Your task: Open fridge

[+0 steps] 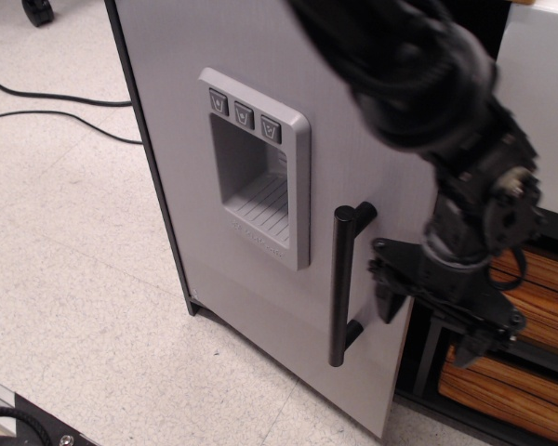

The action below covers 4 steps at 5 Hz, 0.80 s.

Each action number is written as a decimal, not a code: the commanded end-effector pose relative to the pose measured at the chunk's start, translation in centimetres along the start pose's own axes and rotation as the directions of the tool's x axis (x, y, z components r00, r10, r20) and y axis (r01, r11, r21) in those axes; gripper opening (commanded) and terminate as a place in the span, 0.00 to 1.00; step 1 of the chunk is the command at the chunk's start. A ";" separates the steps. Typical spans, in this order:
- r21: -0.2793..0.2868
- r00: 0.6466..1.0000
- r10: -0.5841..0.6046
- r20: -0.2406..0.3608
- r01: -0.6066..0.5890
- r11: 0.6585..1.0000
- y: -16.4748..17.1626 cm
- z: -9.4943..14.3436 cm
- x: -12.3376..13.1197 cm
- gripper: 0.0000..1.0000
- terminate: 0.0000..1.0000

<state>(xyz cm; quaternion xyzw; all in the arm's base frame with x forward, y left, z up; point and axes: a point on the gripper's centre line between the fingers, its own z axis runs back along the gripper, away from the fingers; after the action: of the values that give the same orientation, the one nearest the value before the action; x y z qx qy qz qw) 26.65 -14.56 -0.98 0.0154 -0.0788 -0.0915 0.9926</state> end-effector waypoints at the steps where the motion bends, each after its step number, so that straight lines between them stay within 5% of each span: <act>1: -0.027 0.998 0.012 0.064 -0.010 1.000 -2.3 -0.7 4.2 1.00 0.00; 4: -0.029 0.993 0.060 0.101 -0.057 0.998 0.1 0.3 7.5 1.00 0.00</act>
<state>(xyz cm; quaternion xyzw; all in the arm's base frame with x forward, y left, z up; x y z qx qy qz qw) 33.28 -15.53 -1.59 0.0055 -0.1050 -0.0629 0.9925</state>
